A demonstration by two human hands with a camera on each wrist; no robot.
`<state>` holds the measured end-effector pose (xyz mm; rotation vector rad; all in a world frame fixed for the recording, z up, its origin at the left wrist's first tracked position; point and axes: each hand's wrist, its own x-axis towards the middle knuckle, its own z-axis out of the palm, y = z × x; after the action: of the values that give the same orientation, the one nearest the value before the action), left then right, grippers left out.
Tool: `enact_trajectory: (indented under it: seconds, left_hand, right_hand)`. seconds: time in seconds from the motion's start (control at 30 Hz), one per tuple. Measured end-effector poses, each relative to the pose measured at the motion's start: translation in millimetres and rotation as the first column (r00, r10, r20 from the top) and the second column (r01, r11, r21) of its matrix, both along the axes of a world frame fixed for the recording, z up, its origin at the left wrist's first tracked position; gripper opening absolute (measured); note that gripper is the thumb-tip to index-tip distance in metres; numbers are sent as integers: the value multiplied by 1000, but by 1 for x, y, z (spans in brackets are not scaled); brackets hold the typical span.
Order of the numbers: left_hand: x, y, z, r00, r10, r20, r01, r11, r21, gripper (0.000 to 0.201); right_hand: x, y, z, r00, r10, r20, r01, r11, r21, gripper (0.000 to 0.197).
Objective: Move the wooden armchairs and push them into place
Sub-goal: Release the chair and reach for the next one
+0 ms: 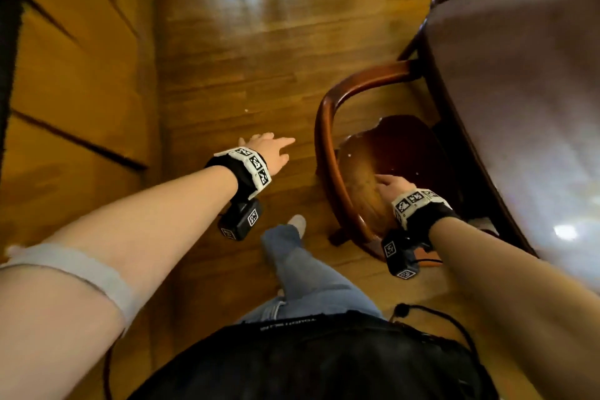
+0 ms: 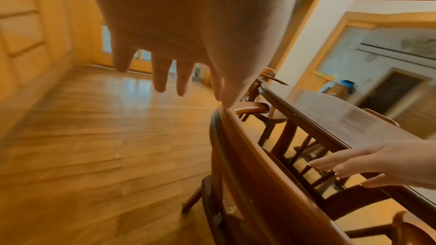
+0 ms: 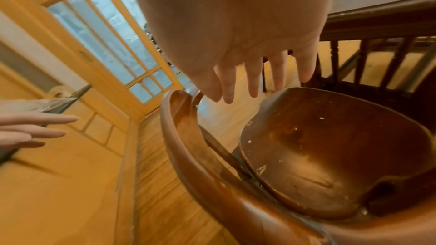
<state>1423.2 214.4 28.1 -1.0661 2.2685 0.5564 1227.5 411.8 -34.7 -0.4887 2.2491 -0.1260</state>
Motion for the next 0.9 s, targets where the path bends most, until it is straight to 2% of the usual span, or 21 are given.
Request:
enact_trajectory:
  seconds: [0.1, 0.23, 0.33, 0.4, 0.5, 0.53, 0.6, 0.7, 0.8, 0.87, 0.9]
  left_hand:
    - [-48, -35, -1, 986, -166, 9, 166, 986, -4, 50]
    - [-94, -65, -3, 944, -330, 22, 330, 944, 6, 50]
    - [-119, -81, -13, 887, -457, 59, 456, 889, 36, 50]
    - [-140, -91, -23, 834, -547, 73, 541, 837, 81, 50]
    - [-164, -102, -36, 741, -667, 77, 657, 744, 122, 51]
    - [-173, -103, -41, 702, -708, 76, 698, 705, 124, 50]
    - [-183, -106, -49, 651, -755, 79, 745, 655, 124, 49]
    - [-193, -111, -68, 608, -790, 77, 781, 613, 117, 45]
    - [-194, -114, -88, 596, -798, 88, 786, 602, 141, 46]
    - [-194, -114, -100, 630, -773, 71, 759, 632, 153, 48]
    - [-195, -115, -104, 667, -743, 49, 729, 665, 160, 47]
  right_hand:
    - [-9, -15, -16, 993, -114, -11, 114, 993, 33, 45]
    - [-8, -24, -19, 988, -147, -39, 151, 981, 126, 45]
    - [3, -21, -20, 966, -257, -3, 254, 953, 165, 45]
    - [10, -17, -19, 916, -402, 0, 396, 904, 163, 44]
    - [28, -10, -21, 757, -653, -27, 644, 738, 202, 41]
    - [38, -8, -22, 675, -737, -34, 725, 652, 222, 42]
    - [61, -7, -26, 523, -850, -61, 832, 494, 252, 42]
    - [90, -16, -37, 331, -943, -28, 924, 318, 211, 44]
    - [102, -34, -51, 108, -993, 54, 990, 112, 89, 48]
    - [106, -43, -62, -4, -995, 102, 999, 0, 38, 40]
    - [106, -45, -67, -33, -995, 98, 999, -32, 13, 33]
